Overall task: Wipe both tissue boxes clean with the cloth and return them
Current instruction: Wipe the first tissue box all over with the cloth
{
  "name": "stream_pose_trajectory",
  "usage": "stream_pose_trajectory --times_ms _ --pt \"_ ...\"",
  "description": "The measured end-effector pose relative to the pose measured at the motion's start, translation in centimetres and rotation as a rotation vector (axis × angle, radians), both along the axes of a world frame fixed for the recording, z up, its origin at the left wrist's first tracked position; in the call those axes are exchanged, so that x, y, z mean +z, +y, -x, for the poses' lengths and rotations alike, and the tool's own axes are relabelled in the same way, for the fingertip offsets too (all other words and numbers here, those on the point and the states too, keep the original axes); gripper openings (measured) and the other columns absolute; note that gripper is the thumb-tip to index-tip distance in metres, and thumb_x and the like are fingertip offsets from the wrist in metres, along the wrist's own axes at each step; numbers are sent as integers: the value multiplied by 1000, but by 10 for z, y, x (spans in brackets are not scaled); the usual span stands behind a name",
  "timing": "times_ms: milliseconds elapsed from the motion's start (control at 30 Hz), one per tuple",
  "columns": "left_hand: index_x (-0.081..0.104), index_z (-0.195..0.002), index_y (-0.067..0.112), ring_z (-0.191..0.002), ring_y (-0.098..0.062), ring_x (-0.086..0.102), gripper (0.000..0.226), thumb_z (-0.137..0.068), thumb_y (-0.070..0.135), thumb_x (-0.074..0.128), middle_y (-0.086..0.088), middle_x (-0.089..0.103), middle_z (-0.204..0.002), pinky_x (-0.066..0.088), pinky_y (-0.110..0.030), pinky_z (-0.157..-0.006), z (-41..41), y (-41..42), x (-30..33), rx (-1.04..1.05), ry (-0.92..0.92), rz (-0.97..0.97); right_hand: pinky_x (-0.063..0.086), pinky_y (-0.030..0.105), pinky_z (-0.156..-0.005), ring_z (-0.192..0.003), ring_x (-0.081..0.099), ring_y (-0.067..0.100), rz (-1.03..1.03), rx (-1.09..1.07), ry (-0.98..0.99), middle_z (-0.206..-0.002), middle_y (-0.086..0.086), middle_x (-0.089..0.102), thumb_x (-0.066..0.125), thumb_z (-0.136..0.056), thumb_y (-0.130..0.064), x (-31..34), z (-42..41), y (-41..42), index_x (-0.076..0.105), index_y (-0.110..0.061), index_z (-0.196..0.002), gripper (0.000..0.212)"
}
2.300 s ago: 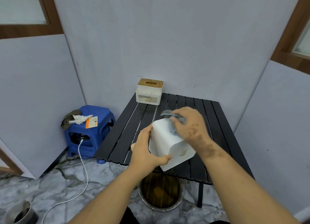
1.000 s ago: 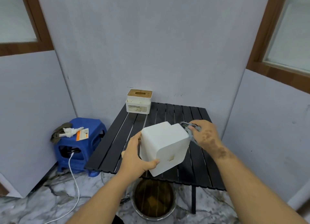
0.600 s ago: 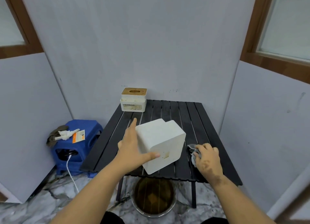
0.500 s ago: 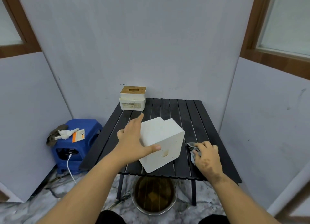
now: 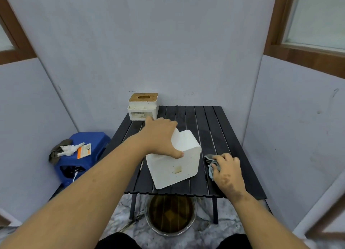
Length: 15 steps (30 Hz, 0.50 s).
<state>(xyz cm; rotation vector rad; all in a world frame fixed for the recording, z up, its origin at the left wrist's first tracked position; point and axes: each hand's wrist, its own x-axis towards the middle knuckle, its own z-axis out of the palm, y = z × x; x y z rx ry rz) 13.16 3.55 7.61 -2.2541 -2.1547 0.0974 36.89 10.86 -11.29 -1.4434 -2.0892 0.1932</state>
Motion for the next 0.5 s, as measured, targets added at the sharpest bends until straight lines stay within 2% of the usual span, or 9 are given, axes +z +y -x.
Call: stream_pose_trajectory --times_ms 133,267,400,500 --pt "35 -150 25 -132 -17 41 106 -63 71 74 10 46 -142 26 -50 -111 15 -16 11 -75 -45 -5 48 33 -74 -85 39 18 -20 8 15 -103 -5 53 58 -94 -25 -2 0 1 65 -28 -114 21" --pt "25 -154 41 -140 -11 27 111 -60 61 81 23 31 -154 18 -43 -117 45 -43 6 -76 -238 -52 49 35 -76 -85 40 19 -30 -2 0 -103 -4 53 58 -93 -23 -3 0 3 65 -27 -113 22" --pt "26 -147 53 -130 -14 30 107 -59 49 87 33 33 -145 30 -42 -110 65 -72 3 -16 -387 -55 48 34 -74 -84 39 19 -50 -4 9 -102 -3 53 62 -92 -21 -4 0 3 66 -25 -113 22" --pt "27 -144 56 -124 -15 29 105 -61 39 91 37 34 -141 38 -45 -105 72 -89 3 53 -447 -61 47 34 -74 -83 38 19 -68 -1 15 -101 -4 54 63 -92 -21 -5 0 2 66 -24 -112 21"
